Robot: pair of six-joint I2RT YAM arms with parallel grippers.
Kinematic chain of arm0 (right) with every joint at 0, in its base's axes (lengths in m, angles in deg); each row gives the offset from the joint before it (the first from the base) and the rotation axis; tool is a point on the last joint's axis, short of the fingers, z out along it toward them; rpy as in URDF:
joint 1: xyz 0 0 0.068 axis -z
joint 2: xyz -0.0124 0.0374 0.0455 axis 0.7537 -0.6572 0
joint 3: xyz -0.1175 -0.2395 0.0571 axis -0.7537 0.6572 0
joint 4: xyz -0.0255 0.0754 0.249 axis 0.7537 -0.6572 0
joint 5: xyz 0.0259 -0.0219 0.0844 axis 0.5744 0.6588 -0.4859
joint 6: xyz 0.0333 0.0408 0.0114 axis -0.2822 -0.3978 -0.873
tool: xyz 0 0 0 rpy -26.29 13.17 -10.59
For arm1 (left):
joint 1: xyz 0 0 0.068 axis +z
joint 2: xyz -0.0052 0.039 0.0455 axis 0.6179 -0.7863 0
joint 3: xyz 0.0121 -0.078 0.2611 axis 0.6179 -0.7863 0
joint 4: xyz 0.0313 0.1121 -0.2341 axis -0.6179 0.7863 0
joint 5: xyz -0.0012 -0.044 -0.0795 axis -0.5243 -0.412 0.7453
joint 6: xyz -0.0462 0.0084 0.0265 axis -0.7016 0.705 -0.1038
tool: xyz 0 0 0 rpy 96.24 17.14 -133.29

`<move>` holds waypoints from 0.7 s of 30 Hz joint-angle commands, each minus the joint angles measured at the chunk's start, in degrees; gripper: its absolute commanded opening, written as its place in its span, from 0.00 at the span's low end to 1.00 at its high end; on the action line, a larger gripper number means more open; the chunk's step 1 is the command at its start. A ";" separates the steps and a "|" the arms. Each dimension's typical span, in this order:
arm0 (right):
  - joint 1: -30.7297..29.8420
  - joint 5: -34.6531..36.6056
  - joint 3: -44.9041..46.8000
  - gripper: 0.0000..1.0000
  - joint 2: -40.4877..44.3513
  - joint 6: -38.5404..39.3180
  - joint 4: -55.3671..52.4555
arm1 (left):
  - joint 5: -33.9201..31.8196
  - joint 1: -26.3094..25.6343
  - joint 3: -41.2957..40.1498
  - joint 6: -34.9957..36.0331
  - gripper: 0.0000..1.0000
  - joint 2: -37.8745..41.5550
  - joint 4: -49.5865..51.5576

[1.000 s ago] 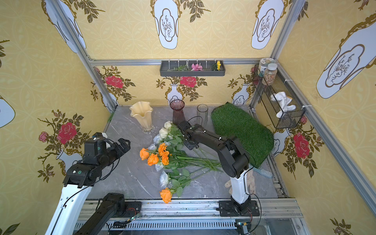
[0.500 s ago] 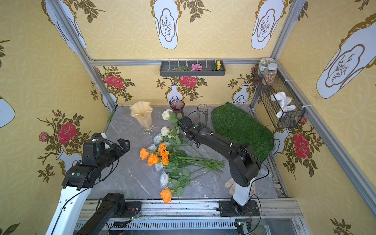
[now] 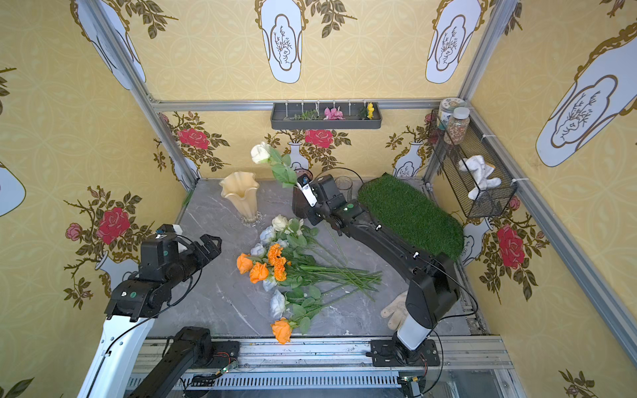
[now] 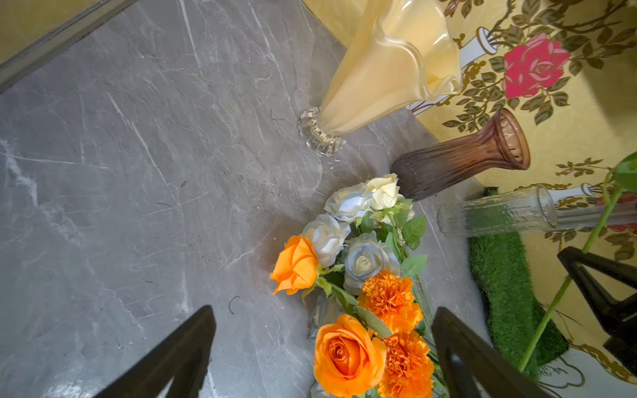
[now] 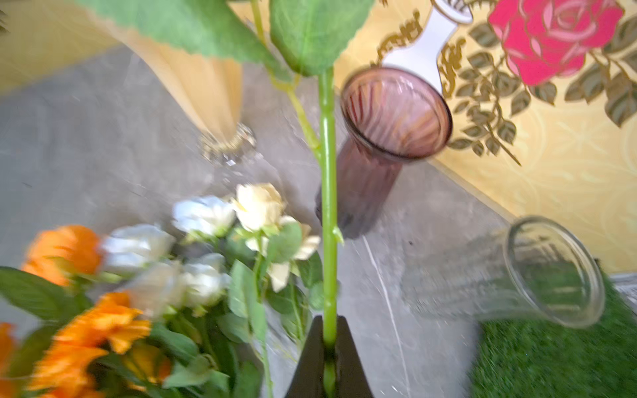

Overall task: Arrange the flowers in different vases according to their colors
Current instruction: Pick up the flower at the center of the board.

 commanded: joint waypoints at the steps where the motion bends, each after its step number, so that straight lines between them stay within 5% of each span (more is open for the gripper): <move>1: -0.14 -10.79 -2.67 0.00 0.65 -10.48 -7.18 | 8.69 -0.09 -0.28 -0.61 0.96 0.21 -3.83; 4: -1.17 -20.30 0.16 0.00 3.72 -17.41 -6.83 | 16.22 -1.07 -1.99 -6.01 0.91 1.99 -10.15; 9: -3.83 -31.07 7.87 0.00 9.62 -25.76 0.90 | 17.28 -8.34 -0.92 -11.20 0.79 2.53 -16.88; 21: -7.84 -34.27 11.43 0.00 12.95 -30.81 8.36 | 12.64 -23.53 5.04 -15.39 0.72 -8.19 -24.57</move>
